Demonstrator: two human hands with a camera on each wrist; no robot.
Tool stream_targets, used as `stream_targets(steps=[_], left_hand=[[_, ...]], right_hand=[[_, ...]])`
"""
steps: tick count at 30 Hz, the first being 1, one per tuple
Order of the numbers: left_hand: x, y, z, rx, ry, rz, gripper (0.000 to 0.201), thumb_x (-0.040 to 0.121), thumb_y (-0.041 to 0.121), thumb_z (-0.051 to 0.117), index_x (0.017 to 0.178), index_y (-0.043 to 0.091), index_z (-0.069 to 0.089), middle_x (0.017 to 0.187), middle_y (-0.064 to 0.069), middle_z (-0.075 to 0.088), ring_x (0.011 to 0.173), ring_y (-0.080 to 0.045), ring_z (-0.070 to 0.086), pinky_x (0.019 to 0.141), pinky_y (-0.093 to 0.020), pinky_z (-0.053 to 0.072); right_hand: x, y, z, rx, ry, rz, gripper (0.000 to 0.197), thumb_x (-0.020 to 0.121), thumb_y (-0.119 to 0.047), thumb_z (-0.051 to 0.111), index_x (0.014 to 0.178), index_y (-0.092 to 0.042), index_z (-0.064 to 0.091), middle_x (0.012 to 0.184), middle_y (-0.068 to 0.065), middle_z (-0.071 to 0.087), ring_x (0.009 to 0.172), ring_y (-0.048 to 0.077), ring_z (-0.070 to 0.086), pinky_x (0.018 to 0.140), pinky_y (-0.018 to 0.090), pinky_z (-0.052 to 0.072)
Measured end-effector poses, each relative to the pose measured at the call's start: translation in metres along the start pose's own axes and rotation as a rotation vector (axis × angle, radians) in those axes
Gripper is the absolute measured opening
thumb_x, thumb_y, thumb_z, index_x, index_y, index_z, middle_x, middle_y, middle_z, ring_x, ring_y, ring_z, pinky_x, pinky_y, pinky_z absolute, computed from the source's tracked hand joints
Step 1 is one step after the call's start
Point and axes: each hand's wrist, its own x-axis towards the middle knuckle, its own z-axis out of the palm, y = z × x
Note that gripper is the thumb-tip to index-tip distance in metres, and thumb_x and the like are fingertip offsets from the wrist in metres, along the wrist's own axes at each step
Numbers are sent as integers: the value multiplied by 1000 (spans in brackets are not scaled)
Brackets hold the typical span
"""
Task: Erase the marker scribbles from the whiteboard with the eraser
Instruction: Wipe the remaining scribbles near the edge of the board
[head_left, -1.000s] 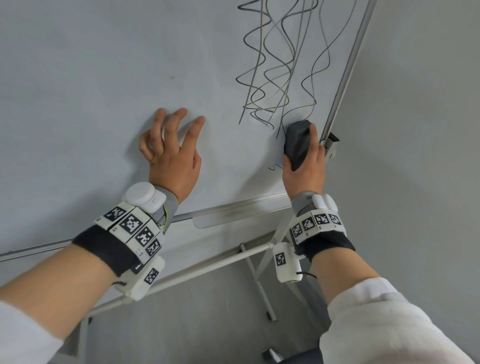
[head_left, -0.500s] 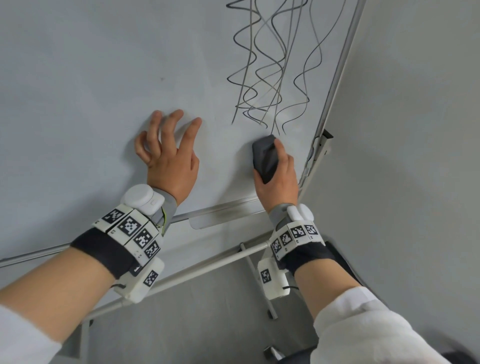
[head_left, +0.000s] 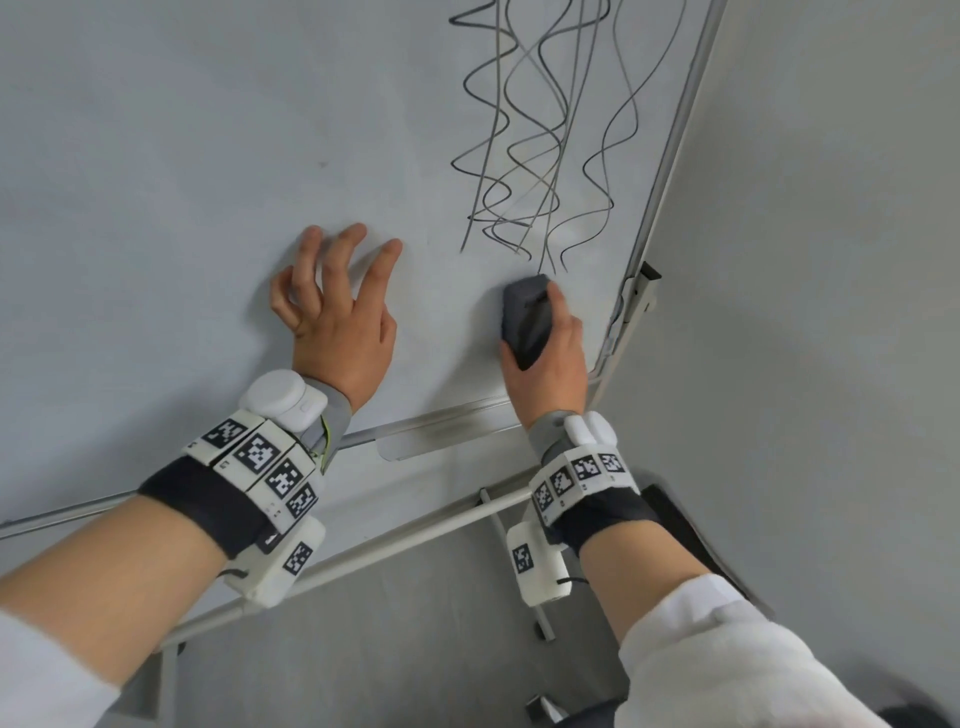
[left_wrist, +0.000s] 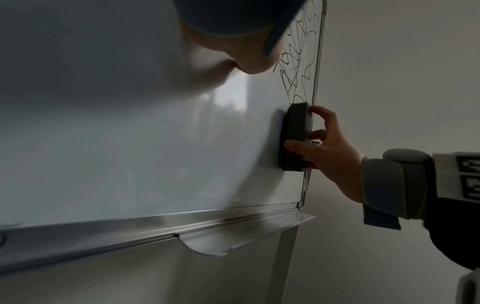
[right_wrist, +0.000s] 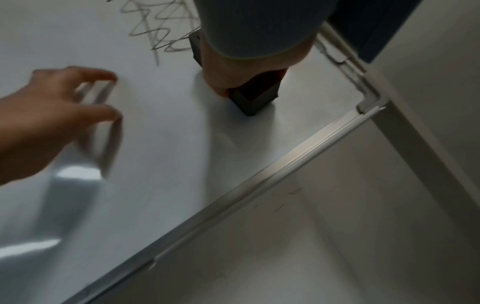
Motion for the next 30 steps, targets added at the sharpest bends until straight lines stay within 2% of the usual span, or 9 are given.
stream_targets(steps=[3, 5, 9, 14, 17, 20, 23, 26, 30], left_hand=[[1, -1, -1, -13, 1, -1, 59, 76, 7, 46, 130, 27, 42, 139, 1, 19, 132, -24, 13, 98, -45, 17], [2, -3, -3, -26, 5, 4, 60, 75, 5, 48, 130, 27, 42, 139, 1, 20, 132, -23, 15, 97, -42, 16], [2, -4, -6, -8, 17, 19, 59, 74, 5, 49, 130, 26, 44, 138, 0, 21, 130, -22, 17, 94, -40, 15], [0, -2, -6, 1, 31, 26, 58, 74, 6, 45, 129, 26, 44, 138, -1, 22, 129, -23, 18, 92, -40, 16], [0, -2, -6, -6, 35, 27, 58, 74, 5, 46, 128, 25, 44, 137, -1, 22, 128, -23, 18, 91, -41, 18], [0, -1, -7, -15, 28, 27, 57, 74, 6, 47, 128, 26, 45, 137, -1, 22, 128, -23, 18, 90, -42, 19], [2, -3, -10, -15, 31, 29, 57, 74, 5, 48, 127, 26, 45, 137, 0, 22, 127, -23, 20, 90, -42, 19], [5, -3, -12, -24, 37, 23, 58, 73, 5, 49, 127, 26, 47, 137, -1, 23, 125, -22, 21, 89, -41, 19], [7, -2, -15, -16, 52, 37, 57, 72, 4, 52, 125, 25, 49, 136, -2, 24, 124, -22, 23, 89, -39, 18]], right_hand=[[-5, -7, 9, -31, -41, -87, 76, 83, -28, 68, 146, -29, 27, 122, 5, 47, 102, 26, 53, 79, 36, 48], [-1, -2, 4, -41, -42, -81, 75, 83, -28, 68, 146, -31, 26, 124, 4, 46, 103, 26, 53, 80, 34, 46], [12, 15, -14, 16, 47, 45, 78, 83, -23, 67, 146, -32, 22, 133, 1, 41, 115, 21, 47, 87, 24, 34], [14, 17, -20, 29, 105, 146, 80, 84, -23, 65, 146, -37, 17, 137, -4, 37, 119, 18, 44, 92, 32, 40], [5, 9, -9, 32, 71, 90, 81, 84, -23, 66, 147, -34, 18, 132, -1, 39, 114, 17, 46, 87, 27, 38], [-1, -6, 1, -3, -1, -55, 80, 82, -24, 69, 147, -30, 24, 126, 4, 43, 109, 22, 50, 83, 32, 45], [5, -16, 0, -46, 6, -158, 79, 81, -26, 70, 146, -30, 26, 124, 5, 45, 108, 23, 50, 76, 34, 46], [20, -13, -13, -74, 73, -149, 80, 83, -27, 67, 148, -34, 21, 127, 4, 44, 109, 22, 48, 76, 30, 41], [42, -2, -30, -25, 176, -49, 84, 87, -25, 62, 150, -32, 8, 133, 5, 39, 114, 22, 45, 84, 26, 35]])
